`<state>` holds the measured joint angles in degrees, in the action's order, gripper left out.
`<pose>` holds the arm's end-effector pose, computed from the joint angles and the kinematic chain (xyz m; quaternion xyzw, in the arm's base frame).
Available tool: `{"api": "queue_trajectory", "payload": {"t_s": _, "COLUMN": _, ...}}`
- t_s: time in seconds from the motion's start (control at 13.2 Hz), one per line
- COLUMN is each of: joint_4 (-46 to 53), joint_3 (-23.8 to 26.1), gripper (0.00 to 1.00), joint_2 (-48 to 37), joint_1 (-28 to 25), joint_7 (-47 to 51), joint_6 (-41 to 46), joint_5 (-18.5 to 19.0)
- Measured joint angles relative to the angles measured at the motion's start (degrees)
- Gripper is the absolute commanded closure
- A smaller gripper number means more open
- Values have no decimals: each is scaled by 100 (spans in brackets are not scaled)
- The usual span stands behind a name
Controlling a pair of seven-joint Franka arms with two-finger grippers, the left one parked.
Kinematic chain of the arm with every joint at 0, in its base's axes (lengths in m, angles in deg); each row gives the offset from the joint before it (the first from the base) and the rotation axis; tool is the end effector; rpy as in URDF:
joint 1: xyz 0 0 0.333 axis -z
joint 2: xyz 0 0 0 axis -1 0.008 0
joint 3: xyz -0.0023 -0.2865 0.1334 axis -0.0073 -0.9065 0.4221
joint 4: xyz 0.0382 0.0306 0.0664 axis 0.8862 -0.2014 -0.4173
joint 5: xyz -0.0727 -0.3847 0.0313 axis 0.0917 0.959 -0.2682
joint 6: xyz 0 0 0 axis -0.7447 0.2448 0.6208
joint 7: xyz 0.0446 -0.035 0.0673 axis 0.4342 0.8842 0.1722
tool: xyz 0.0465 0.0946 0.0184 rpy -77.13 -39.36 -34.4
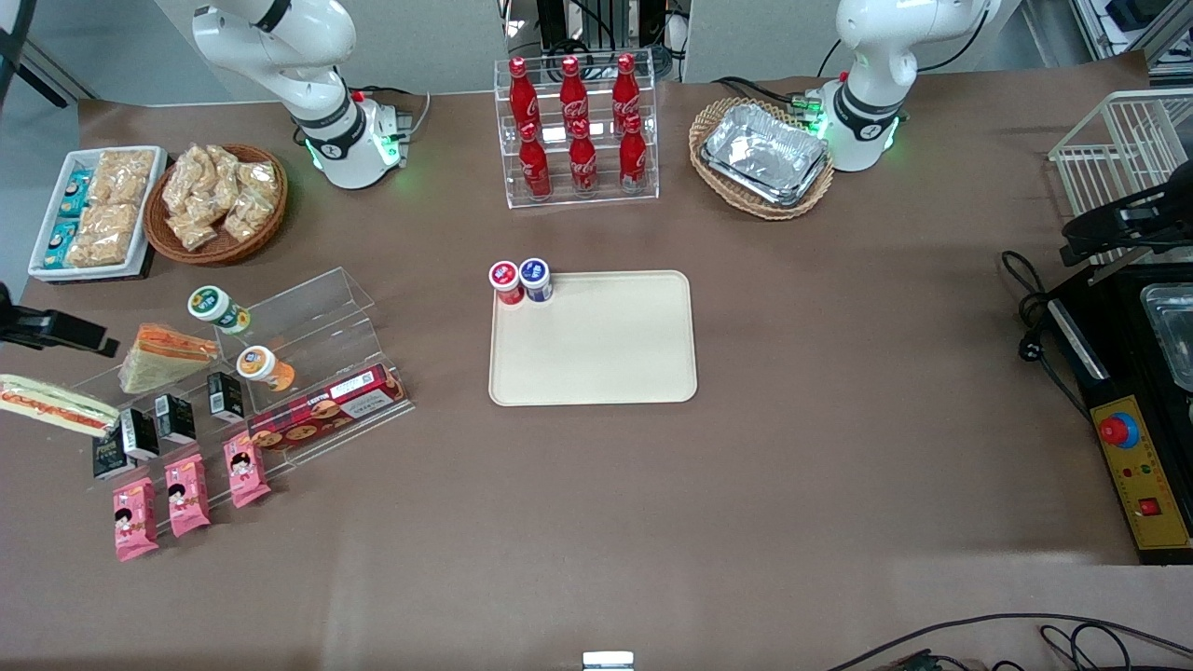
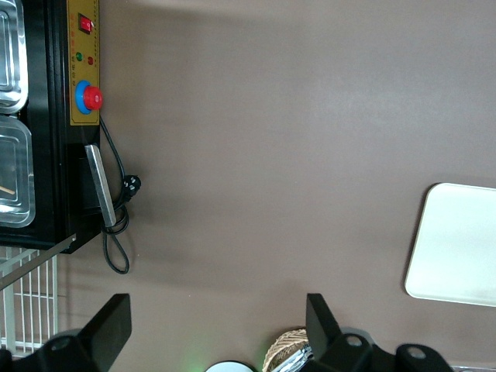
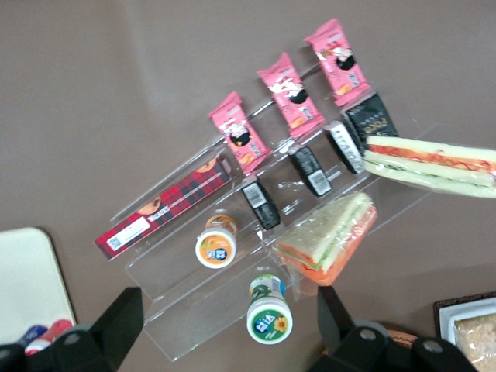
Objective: Place sandwich on tray
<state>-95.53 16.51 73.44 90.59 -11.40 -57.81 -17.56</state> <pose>0.5877 -0.1102 0.5832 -0.9947 0.0995 0.0226 0.0158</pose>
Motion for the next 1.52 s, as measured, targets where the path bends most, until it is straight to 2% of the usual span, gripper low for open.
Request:
{"api": "queue_trajectory", "payload": {"t_s": 0.53, "joint_4": 5, "joint_3": -452, "gripper": 0, "joint_2": 1, "joint_1": 309, "joint_7": 354, "joint_6": -426, "joint_5": 3}}
{"api": "queue_trajectory", "payload": {"t_s": 0.91, "joint_4": -4, "joint_3": -615, "gripper": 0, "joint_2": 126, "joint_1": 384, "joint_7": 1902, "joint_6": -489, "joint_5": 3}}
{"api": "queue_trajectory", "payload": {"t_s": 1.14, "joint_4": -4, "joint_3": -874, "gripper": 0, "joint_2": 271, "joint_1": 483, "joint_7": 2233, "joint_6": -528, "joint_5": -4}}
{"api": "queue_trajectory", "payload": {"t_s": 1.52, "joint_4": -15, "joint_3": -1074, "gripper": 0, "joint_2": 563, "joint_1": 850, "joint_7": 3427, "joint_6": -633, "joint_5": -99}}
